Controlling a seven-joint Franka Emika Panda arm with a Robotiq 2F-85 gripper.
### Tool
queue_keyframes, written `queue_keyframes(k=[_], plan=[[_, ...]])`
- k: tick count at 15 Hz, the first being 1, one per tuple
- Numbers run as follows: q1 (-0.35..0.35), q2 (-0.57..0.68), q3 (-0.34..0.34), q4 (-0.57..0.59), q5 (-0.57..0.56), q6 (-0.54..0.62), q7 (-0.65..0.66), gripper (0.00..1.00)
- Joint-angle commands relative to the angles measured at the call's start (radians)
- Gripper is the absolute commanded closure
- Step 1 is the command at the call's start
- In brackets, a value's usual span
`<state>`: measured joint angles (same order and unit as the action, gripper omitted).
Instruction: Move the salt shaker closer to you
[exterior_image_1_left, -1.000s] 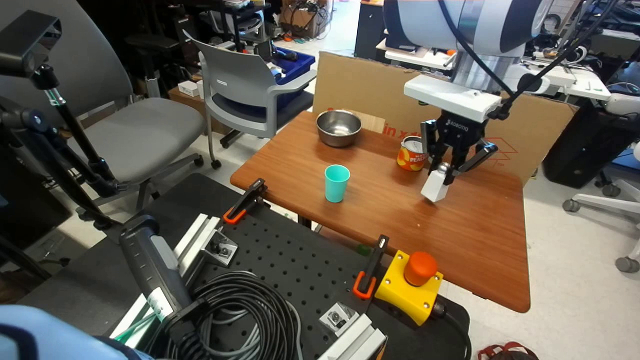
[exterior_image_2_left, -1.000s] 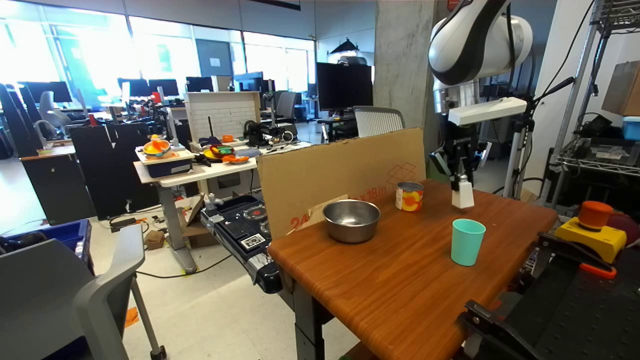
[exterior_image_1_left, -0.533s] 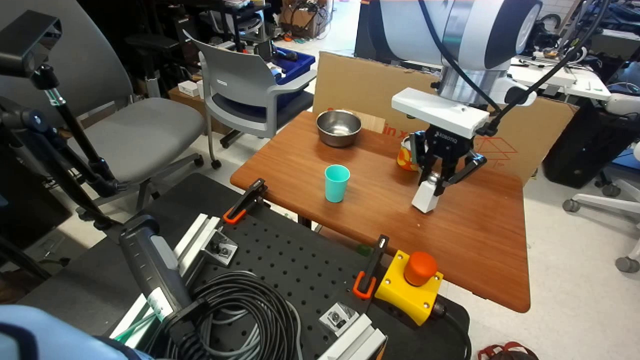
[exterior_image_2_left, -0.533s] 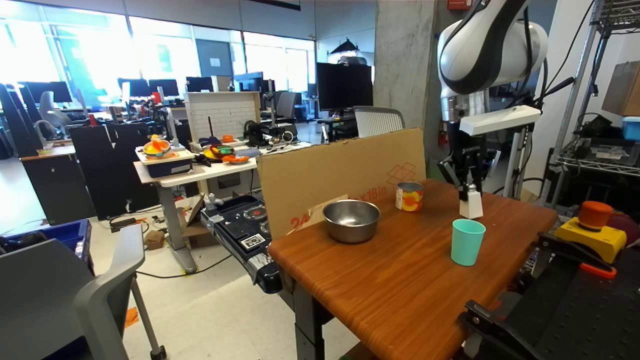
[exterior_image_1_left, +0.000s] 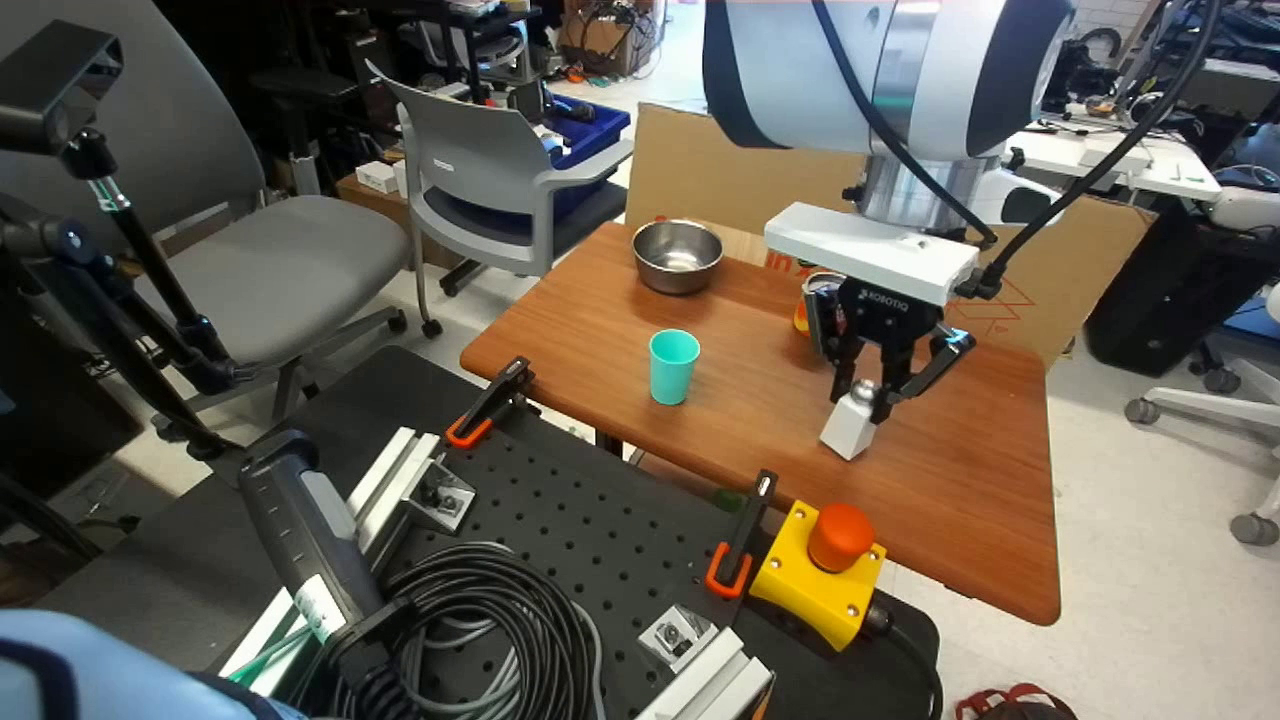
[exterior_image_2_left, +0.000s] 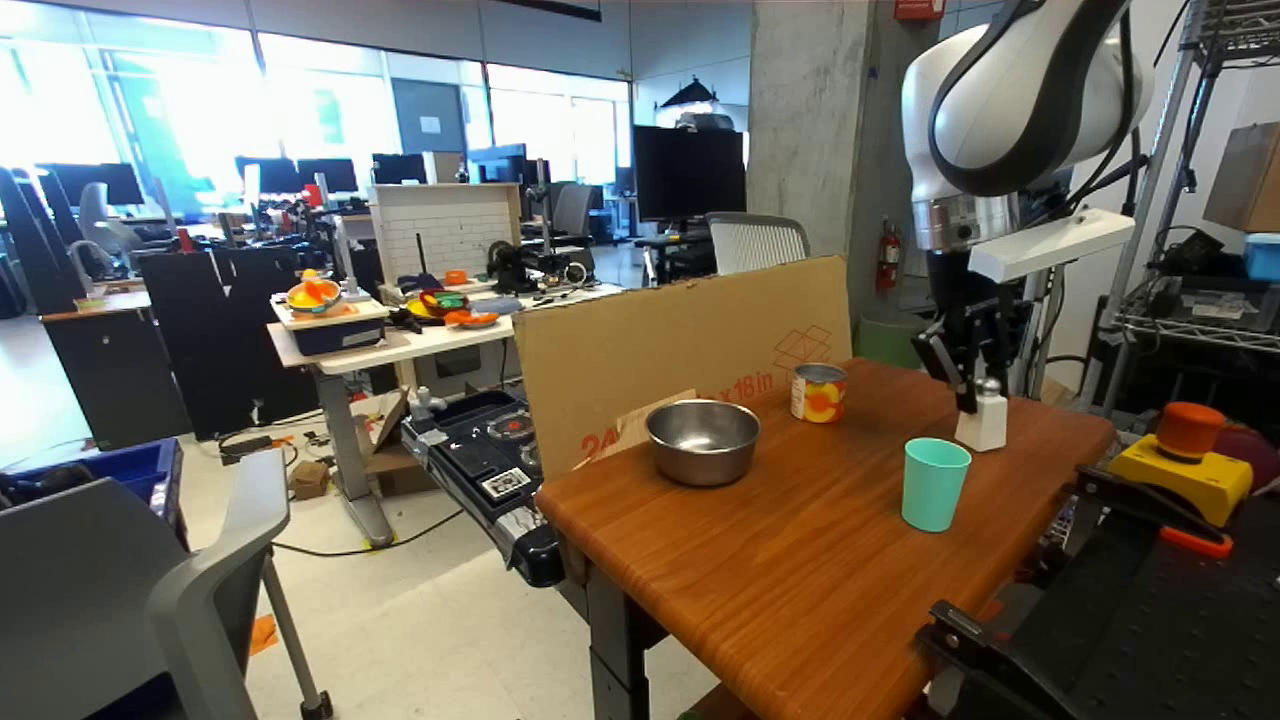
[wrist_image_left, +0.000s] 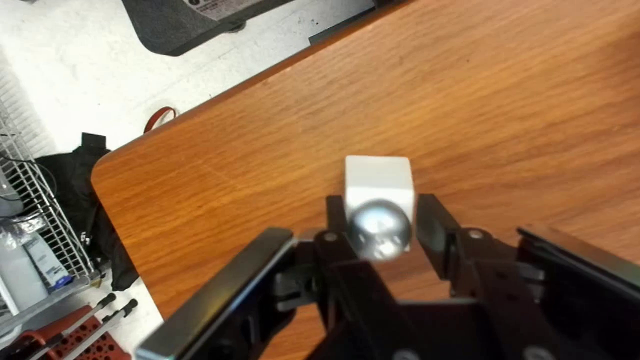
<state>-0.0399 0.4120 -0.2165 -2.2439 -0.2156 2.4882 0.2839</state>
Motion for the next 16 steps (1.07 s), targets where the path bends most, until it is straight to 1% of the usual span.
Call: queue_keyframes(k=[1,4,5,8,9,10,11,12,13,14,16], plan=[[0.024,-0.047,-0.027,-0.059,-0.056,0.032,0.028,0.27],[0.019,-0.069,-0.025,-0.072,-0.062,0.034,0.025,0.04],[0.015,-0.097,-0.018,-0.08,-0.051,0.007,0.011,0.01],[-0.003,-0.234,0.018,-0.123,-0.005,-0.082,-0.068,0.0],[-0.02,-0.297,0.045,-0.143,0.049,-0.089,-0.121,0.0],[-0.034,-0.344,0.072,-0.149,0.126,-0.1,-0.17,0.0],[-0.035,-0.38,0.094,-0.127,0.215,-0.157,-0.194,0.0],[-0.025,-0.26,0.063,-0.094,0.112,-0.095,-0.12,0.0],[-0.027,-0.311,0.08,-0.095,0.16,-0.13,-0.148,0.0],[-0.027,-0.348,0.089,-0.098,0.179,-0.152,-0.157,0.0],[-0.028,-0.38,0.094,-0.113,0.185,-0.158,-0.16,0.0]])
